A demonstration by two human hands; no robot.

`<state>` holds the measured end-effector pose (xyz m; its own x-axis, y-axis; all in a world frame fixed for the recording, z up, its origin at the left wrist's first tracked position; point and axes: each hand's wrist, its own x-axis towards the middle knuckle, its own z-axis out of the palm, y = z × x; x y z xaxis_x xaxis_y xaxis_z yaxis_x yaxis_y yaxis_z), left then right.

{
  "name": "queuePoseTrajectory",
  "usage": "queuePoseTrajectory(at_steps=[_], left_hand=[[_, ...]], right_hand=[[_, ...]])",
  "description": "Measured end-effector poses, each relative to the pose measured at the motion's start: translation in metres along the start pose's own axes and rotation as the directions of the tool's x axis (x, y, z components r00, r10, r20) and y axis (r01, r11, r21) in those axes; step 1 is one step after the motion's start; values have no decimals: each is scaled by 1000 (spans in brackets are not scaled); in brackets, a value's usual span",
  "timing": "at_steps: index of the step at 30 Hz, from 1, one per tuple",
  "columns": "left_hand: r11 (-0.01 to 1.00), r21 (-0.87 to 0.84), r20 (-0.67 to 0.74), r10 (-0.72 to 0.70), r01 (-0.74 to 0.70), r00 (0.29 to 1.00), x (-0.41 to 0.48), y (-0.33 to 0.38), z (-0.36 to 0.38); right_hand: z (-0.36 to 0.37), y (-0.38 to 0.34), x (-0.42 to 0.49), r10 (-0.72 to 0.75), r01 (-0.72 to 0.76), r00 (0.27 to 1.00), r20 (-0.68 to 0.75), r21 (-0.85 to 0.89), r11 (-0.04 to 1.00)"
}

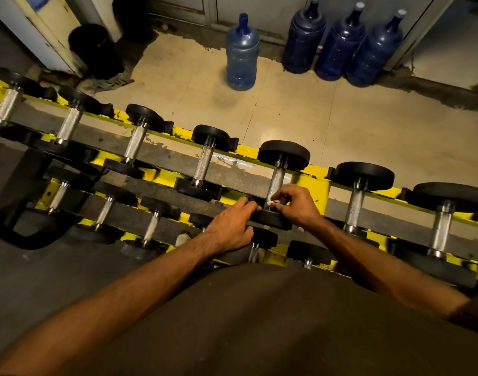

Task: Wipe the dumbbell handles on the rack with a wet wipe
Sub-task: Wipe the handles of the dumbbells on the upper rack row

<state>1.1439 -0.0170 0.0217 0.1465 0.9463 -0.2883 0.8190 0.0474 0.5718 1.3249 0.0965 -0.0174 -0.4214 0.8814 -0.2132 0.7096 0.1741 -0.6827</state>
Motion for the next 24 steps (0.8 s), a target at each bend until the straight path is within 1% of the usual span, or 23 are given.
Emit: queuePoseTrajectory(at_steps=[1, 2, 3, 5, 6, 7, 8, 9, 10, 11, 13, 14, 15, 16, 17, 18, 19, 20, 21, 22, 24], left_hand=[[1000, -2, 0, -2, 2, 1000, 0, 1, 0], [1000, -2, 2, -3, 3, 1000, 0, 1, -1], [1000, -1, 3, -3, 3, 1000, 1, 1, -2], [1000, 4, 11, 1, -1, 1000, 1, 0, -3], [1000, 4, 15, 0, 0, 1000, 1, 0, -2], [1000, 2, 18, -1, 1, 1000, 1, 0, -2], [1000, 0, 19, 0, 0, 1000, 0, -1, -2], [1000, -2, 19, 1, -1, 1000, 0, -1, -2], [1000, -3, 17, 2, -2, 1000, 1, -1, -1], [1000, -4, 16, 3, -3, 1000, 1, -1, -1], [1000, -4, 11, 1, -1, 1000, 1, -1, 0], [1000, -4, 9, -1, 1, 1000, 1, -1, 0], [1000, -3, 6, 0, 1, 1000, 1, -1, 1], [1000, -1, 3, 2, -2, 1000, 1, -2, 1], [1000, 2, 1, 4, -4, 1000, 0, -2, 1], [1000, 5, 0, 4, -4, 1000, 0, -3, 2], [1000, 6, -2, 1, -1, 1000, 0, -4, 2], [1000, 5, -3, -3, 3, 1000, 0, -5, 2], [1000, 3, -6, -6, 6, 1000, 0, -4, 3], [1000, 1, -8, -9, 9, 1000, 0, -4, 3], [1000, -11, -9, -8, 8, 1000, 1, -4, 4]], right_hand=[[-4, 0, 2, -77, 81, 996, 43, -82, 993], [-6, -1, 5, -123, 127, 992, 40, -129, 983], [-7, -5, 9, -133, 131, 991, -7, -138, 982], [-7, -16, 17, -100, 81, 984, -150, -126, 989], [-6, -20, 21, -117, 94, 985, -130, -171, 981], [-4, -25, 24, -150, 140, 988, -22, -251, 958], [-1, -31, 27, -173, 212, 975, 138, -359, 909], [0, -38, 28, -166, 286, 943, 289, -445, 849], [-1, -45, 31, -139, 329, 915, 378, -501, 801], [-3, -51, 35, -115, 340, 908, 404, -545, 766], [-7, -59, 45, -99, 303, 937, 335, -637, 709], [-8, -60, 49, -97, 284, 950, 298, -689, 667], [-6, -62, 50, -101, 298, 949, 299, -742, 600], [-3, -65, 52, -108, 355, 929, 353, -775, 523], [1, -67, 52, -106, 438, 891, 442, -770, 464], [4, -70, 50, -93, 510, 843, 530, -733, 449], [4, -73, 49, -82, 547, 809, 582, -695, 467], [0, -75, 50, -74, 549, 800, 596, -675, 492], [-5, -75, 53, -76, 515, 820, 568, -673, 531], [-12, -72, 56, -95, 451, 864, 494, -677, 582], [-23, -56, 58, -133, 270, 959, 250, -659, 702]])
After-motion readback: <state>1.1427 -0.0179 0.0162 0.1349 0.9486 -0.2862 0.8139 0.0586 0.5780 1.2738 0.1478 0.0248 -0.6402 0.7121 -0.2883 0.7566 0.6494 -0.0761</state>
